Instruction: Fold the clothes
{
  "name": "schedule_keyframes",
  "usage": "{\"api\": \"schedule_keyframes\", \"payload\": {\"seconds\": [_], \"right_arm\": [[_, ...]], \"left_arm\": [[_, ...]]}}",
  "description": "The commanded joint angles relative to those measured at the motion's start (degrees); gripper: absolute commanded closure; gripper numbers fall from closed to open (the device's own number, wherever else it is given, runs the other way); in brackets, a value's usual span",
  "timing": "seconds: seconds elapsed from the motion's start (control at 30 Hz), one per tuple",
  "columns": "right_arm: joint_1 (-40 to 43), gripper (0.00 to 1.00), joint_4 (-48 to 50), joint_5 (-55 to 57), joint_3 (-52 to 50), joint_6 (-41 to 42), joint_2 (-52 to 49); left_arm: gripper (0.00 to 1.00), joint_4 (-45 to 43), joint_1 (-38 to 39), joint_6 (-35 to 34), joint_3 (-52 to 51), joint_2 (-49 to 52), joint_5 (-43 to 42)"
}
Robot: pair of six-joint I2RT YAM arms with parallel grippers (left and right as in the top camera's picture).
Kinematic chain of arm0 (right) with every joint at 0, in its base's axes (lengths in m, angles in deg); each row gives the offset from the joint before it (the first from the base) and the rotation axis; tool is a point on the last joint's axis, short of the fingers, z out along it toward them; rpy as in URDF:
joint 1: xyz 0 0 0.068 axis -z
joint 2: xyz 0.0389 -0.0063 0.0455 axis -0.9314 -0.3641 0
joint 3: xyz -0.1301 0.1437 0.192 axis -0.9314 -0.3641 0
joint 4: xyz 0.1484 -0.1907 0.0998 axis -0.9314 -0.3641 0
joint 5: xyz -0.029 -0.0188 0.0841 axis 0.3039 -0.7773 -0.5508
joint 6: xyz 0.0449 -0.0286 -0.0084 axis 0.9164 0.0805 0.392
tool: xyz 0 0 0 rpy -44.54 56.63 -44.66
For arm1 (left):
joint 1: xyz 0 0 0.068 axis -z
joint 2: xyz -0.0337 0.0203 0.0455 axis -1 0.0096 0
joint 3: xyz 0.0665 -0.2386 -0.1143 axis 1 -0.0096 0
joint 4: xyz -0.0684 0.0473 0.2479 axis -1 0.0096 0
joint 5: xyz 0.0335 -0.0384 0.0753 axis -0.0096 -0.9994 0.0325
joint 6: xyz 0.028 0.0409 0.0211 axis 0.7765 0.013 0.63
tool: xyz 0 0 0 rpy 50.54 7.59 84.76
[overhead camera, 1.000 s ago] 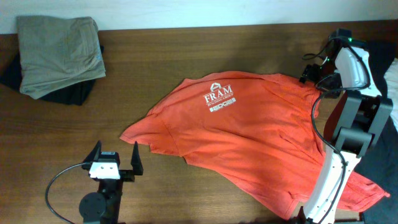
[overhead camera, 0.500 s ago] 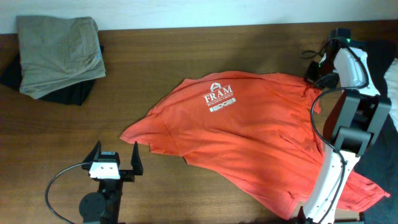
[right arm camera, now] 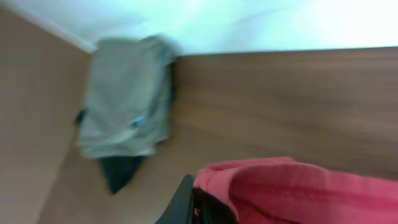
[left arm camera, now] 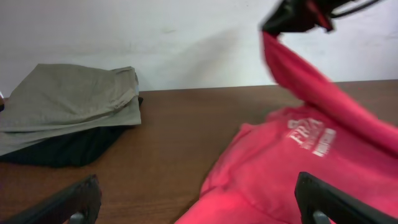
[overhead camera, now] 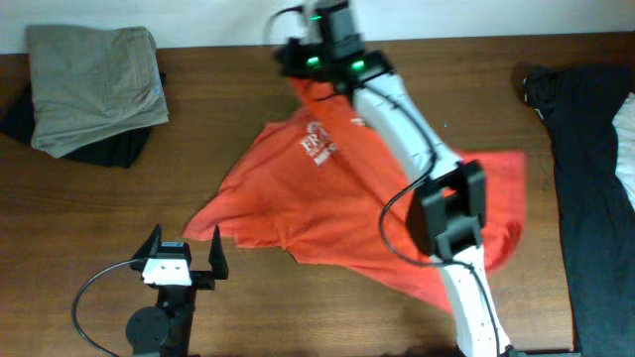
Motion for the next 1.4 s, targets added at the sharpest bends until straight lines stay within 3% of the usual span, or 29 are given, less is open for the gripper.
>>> {"api": "schedule_keyframes", "payload": {"seconds": [0.0, 0.13, 0.27, 0.3, 0.33, 0.37, 0.5, 0.57, 0.77, 0.83, 0.9, 0.93, 0.97, 1.03, 1.1, 1.13, 1.17, 1.27, 1.37], "right_arm": [[-5.5, 0.96, 0.2, -0.7, 2.6, -1.6, -0.1], [-7.6, 0.93, -1.9, 2.9, 3.0, -4.3, 0.0], [0.4, 0.78, -18.5, 21.6, 12.2, -6.2, 0.0], [4.7, 0.58, -22.1, 23.3, 14.9, -6.2, 0.0], [7.3, 0.25, -23.8, 23.0, 16.1, -6.2, 0.0], [12.6, 0.01, -27.9, 19.8, 17.6, -6.2, 0.0], [26.5, 0.01, -40.0, 7.8, 18.0, -6.8, 0.0], [31.0, 0.01, -42.3, 0.6, 18.0, -11.6, 0.0], [35.8, 0.01, -50.6, -1.9, 18.0, -15.9, 0.0], [35.1, 0.01, -51.0, -7.9, 18.0, -25.2, 0.0], [34.2, 0.01, -52.2, 0.6, 17.6, -15.8, -0.1], [33.3, 0.02, -54.5, 12.8, 17.6, -14.0, -0.1], [31.4, 0.01, -59.0, 35.4, 17.6, -8.1, -0.1], [29.5, 0.01, -61.2, 43.8, 17.4, -7.6, -0.2], [27.4, 0.01, -60.5, 34.0, 17.4, -21.6, -0.2], [26.7, 0.01, -60.5, 23.2, 17.4, -31.2, -0.2], [26.3, 0.01, -60.0, 18.2, 17.4, -34.2, -0.2], [26.5, 0.01, -58.2, 18.8, 17.4, -17.0, -0.2], [27.3, 0.01, -55.7, 20.0, 17.4, -14.3, -0.2]], "left_arm": [[0.01, 0.0, -0.3, 0.9, -0.3, -0.2, 0.0], [0.01, 0.1, -0.3, 0.9, -0.3, -0.2, 0.0], [0.01, 0.0, -0.3, 0.9, -0.3, -0.2, 0.0], [0.01, 0.0, -0.3, 0.9, -0.3, -0.2, 0.0], [0.01, 0.1, -0.3, 0.9, -0.3, -0.2, 0.0], [0.01, 0.0, -0.3, 0.9, -0.3, -0.2, 0.0], [0.01, 0.0, -0.3, 0.9, -0.3, -0.2, 0.0], [0.01, 0.0, -0.3, 0.9, -0.3, -0.2, 0.0], [0.01, 0.1, -0.3, 0.9, -0.3, -0.2, 0.0], [0.01, 0.0, -0.3, 0.9, -0.3, -0.2, 0.0], [0.01, 0.0, -0.3, 0.9, -0.3, -0.2, 0.0], [0.01, 0.0, -0.3, 0.9, -0.3, -0.2, 0.0], [0.01, 0.1, -0.3, 0.9, -0.3, -0.2, 0.0], [0.01, 0.1, -0.3, 0.9, -0.3, -0.2, 0.0], [0.01, 0.0, -0.3, 0.9, -0.3, -0.2, 0.0], [0.01, 0.0, -0.3, 0.9, -0.3, -0.2, 0.0], [0.01, 0.1, -0.3, 0.9, -0.3, -0.2, 0.0], [0.01, 0.0, -0.3, 0.9, -0.3, -0.2, 0.0], [0.01, 0.0, -0.3, 0.9, -0.3, -0.2, 0.0]]}}
